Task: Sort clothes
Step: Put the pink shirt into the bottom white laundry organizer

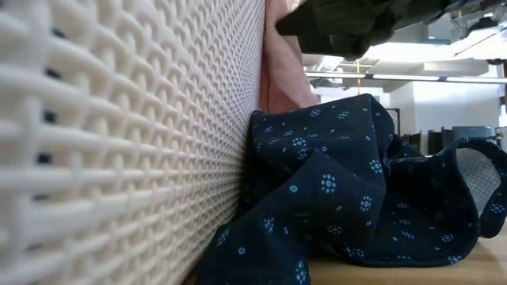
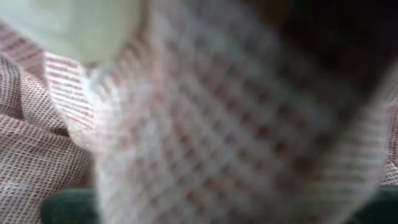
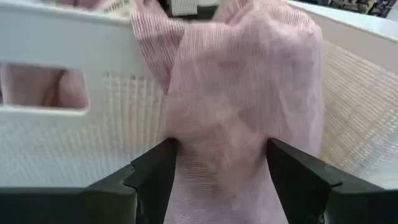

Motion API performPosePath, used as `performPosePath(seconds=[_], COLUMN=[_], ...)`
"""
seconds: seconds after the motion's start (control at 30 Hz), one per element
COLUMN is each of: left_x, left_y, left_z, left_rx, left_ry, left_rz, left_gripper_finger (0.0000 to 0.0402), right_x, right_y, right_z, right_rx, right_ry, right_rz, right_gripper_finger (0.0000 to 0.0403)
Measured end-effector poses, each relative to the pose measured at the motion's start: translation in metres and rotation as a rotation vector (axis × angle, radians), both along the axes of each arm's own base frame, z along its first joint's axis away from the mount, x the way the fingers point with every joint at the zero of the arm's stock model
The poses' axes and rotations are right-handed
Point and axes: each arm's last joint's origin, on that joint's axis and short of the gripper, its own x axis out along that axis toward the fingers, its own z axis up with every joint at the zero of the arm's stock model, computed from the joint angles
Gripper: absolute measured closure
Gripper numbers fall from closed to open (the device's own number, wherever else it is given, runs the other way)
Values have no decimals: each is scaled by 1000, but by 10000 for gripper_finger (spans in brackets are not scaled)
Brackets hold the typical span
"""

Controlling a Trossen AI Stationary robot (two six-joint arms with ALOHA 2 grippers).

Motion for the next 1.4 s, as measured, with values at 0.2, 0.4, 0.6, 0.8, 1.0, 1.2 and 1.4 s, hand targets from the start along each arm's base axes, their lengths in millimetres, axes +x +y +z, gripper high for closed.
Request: performPosePath(seconds=[0.2,0.4,0.6,0.8,1.0,1.2,1.4], left_x=[2,4,5,6,4,-2,-13], left_y=[-1,-3,-4,-9,-13,-18,-22], left_z=[1,1,5,17,36,67,103], left_rx=[-12,-27,-43,-48,-42,-36,-36], left_ry=[-18,-33,-40,-43,-28,-5,13], left_rz=[1,-17,-30,-41,-52,-58,-67], left_gripper_finger=[370,370,367,313,228,177,170], right_x=[9,12,14,17,18,18,15], right_y=[-7,-7,-9,-8,-8,-9,-4], right_z=[-5,-6,-5,0,4,3,3], right_rx=[4,6,4,-22,-50,-89,-128], right_ry=[-31,-60,-66,-75,-79,-61,-56], right_rz=[-25,-30,-41,-42,-52,-63,-81], right_gripper_finger=[137,138,161,213,284,385,397])
